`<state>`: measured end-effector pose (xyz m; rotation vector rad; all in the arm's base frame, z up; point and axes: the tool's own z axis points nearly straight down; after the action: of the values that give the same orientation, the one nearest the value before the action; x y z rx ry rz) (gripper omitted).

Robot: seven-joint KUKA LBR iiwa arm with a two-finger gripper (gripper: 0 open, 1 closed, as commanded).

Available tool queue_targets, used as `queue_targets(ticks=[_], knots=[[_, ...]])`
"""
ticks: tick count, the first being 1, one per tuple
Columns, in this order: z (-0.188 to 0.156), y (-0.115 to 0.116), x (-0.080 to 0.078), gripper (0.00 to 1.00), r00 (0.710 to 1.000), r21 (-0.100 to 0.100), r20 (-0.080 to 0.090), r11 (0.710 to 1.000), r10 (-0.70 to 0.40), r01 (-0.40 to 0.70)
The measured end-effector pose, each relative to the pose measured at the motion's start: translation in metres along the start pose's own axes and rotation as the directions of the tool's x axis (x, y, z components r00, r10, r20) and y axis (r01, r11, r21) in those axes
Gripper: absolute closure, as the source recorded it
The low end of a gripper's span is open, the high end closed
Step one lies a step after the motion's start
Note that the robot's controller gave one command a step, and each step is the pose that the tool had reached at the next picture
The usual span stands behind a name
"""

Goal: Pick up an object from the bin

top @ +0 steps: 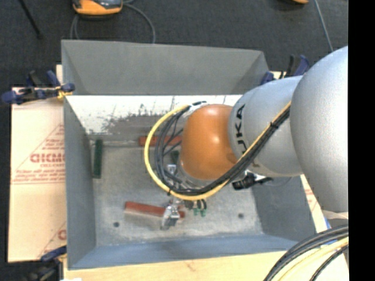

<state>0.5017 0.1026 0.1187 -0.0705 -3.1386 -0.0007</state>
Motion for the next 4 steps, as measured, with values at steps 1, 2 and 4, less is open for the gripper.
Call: queue_targets(ticks=[1, 2, 4], knots=[[0.001, -0.007, -0.018, 0.00, 0.999, -0.001, 0.007, 0.999, 0.033, -0.033], [0.044, 0.004, -0.004, 0.00, 0.990, -0.005, 0.013, 0.990, 0.140, -0.140], [0.036, 0.001, -0.005, 1.00, 0.990, -0.002, 0.005, 0.990, 0.138, -0.138]])
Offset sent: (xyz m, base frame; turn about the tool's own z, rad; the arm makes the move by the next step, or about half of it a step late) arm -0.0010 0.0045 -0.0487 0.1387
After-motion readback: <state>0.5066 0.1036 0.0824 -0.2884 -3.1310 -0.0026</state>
